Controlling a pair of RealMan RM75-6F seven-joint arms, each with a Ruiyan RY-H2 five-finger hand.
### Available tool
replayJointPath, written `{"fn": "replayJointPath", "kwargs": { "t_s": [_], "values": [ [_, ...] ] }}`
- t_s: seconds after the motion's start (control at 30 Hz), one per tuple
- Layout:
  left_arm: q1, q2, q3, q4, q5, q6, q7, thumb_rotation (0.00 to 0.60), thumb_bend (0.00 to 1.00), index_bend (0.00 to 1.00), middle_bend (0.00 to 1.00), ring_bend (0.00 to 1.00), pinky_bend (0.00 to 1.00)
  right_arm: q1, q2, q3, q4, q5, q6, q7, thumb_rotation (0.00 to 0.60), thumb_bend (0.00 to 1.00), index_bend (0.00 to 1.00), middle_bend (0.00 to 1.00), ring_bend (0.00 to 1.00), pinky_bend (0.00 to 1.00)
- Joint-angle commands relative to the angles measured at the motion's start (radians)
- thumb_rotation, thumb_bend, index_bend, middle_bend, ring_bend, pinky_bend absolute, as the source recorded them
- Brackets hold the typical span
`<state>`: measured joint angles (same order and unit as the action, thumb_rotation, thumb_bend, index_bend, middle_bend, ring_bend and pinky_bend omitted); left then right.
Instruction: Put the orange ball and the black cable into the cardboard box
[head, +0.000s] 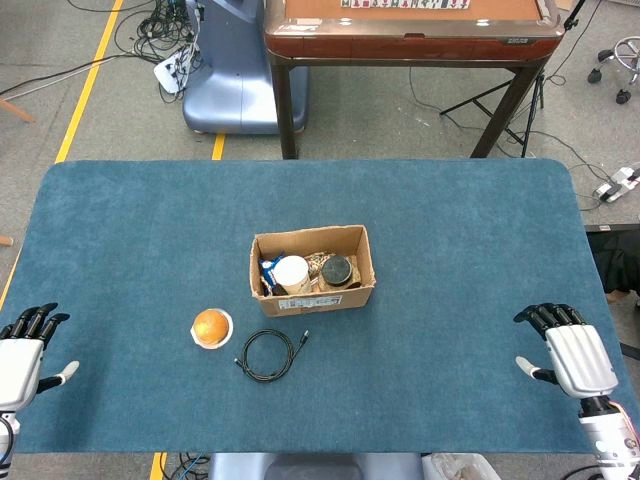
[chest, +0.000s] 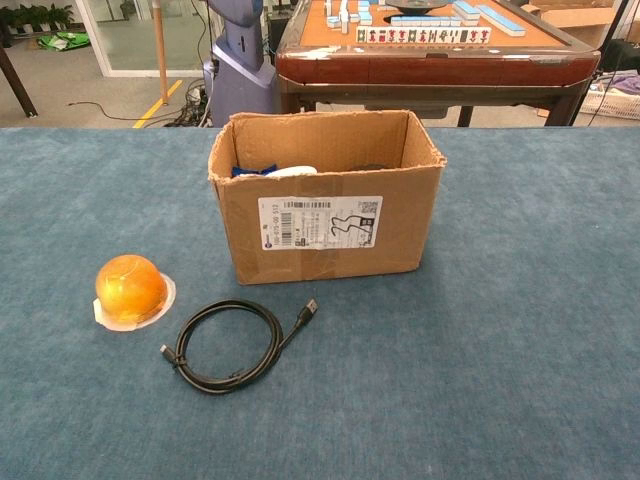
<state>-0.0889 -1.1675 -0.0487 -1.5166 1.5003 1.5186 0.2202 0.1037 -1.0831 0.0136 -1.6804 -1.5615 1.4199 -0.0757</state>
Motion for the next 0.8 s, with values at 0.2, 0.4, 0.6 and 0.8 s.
{"fn": "replayJointPath", "kwargs": {
  "t_s": [0.2,0.4,0.6,0.8],
  "values": [
    [-0.003,0.004,0.003,-0.011,-0.001,-0.009,0.007,0.600,0.11,0.27,0.20,0.18,0.37,-0.009,-0.006,-0.006,0.009,-0.049,0.046,0.062,0.600,0.11,0.26,0.34,0.26,0.28],
    [-0.016,0.003,0.008,-0.009,0.048,0.001,-0.044,0.600,0.11,0.26,0.25,0.20,0.38,-0.009,0.011,-0.014,-0.005,-0.041,0.030,0.057,0.600,0.11,0.21,0.34,0.26,0.29],
    [-0.057,0.011,0.028,-0.044,0.079,-0.070,-0.013,0.600,0.11,0.26,0.25,0.21,0.38,-0.024,0.018,-0.028,-0.019,-0.077,0.063,0.041,0.600,0.11,0.21,0.34,0.26,0.29],
    [-0.133,0.040,0.026,-0.140,0.052,-0.214,0.047,0.600,0.11,0.17,0.22,0.17,0.37,-0.047,0.042,-0.032,-0.036,-0.095,0.110,0.055,0.600,0.11,0.21,0.34,0.26,0.29]
  ]
}}
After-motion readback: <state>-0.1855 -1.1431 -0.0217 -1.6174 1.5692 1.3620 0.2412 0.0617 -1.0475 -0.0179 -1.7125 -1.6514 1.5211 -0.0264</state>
